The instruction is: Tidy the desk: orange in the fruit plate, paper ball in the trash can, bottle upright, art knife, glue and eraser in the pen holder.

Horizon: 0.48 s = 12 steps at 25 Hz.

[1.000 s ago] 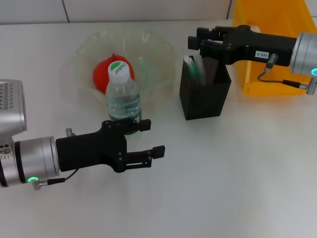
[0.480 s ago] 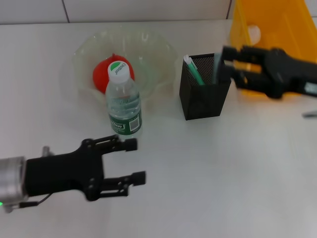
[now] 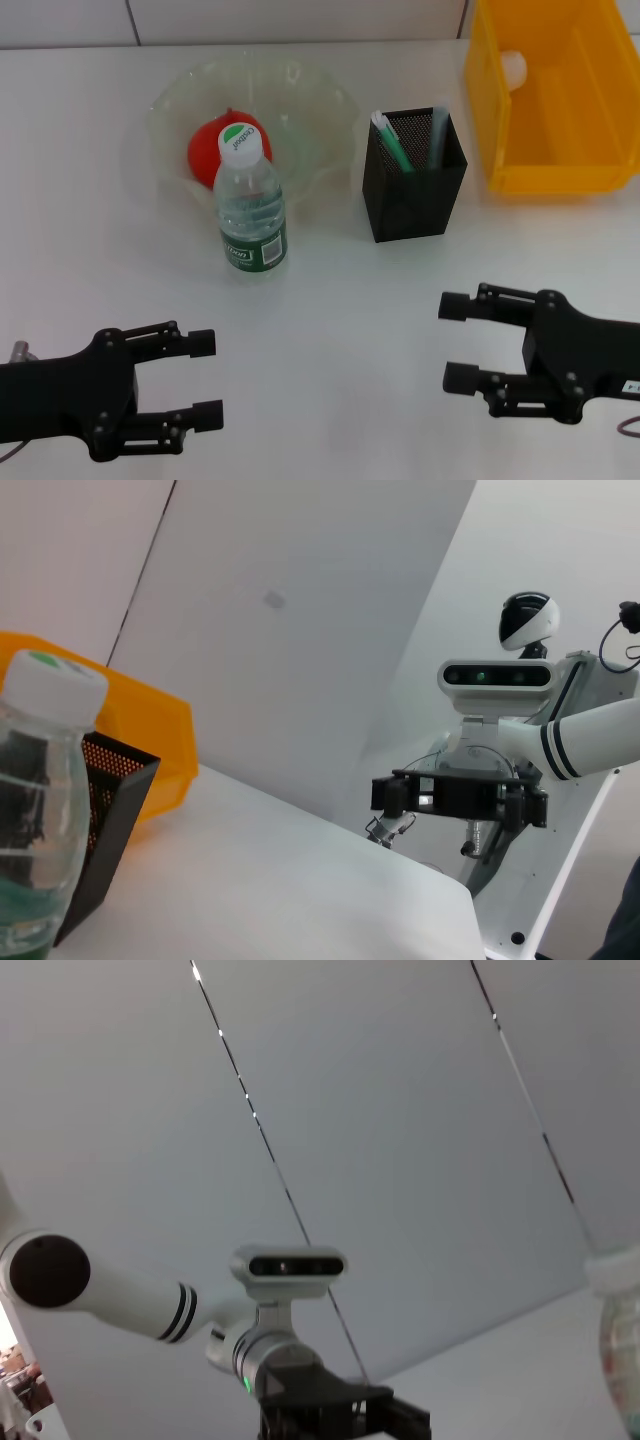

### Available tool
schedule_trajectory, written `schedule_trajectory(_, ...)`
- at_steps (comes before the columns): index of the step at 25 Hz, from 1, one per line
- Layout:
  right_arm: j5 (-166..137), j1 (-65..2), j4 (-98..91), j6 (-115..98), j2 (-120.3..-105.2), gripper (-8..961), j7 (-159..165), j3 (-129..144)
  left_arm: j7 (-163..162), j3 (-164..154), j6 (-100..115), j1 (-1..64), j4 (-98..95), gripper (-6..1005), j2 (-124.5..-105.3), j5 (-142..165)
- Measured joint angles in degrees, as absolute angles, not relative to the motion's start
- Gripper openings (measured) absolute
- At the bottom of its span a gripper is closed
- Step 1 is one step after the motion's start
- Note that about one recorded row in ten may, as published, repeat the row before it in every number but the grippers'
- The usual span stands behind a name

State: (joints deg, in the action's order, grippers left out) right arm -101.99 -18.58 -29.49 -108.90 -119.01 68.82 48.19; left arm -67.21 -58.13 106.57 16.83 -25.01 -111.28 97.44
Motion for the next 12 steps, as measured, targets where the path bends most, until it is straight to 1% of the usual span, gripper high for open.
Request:
schedule_trajectory(1,-103.1,-18.5,-29.1,-108.6,-119.01,651,68.8,48.2,-67.2,-58.1,106.6,16.8,-25.0,797,-111.28,97.4)
schedule_trajectory(3,-103.5,-18.5,-29.0,-108.4,-119.02,761,68.9,48.4,-67.4,-58.1,106.7,16.8,-25.1,797,-111.2,97.7)
schedule_trajectory(12,-104.6,-19.6,-28.6,-106.6,-118.98,761,68.8,48.3,-67.6,-58.1,106.6,16.8,-25.4,797,-111.68,98.4)
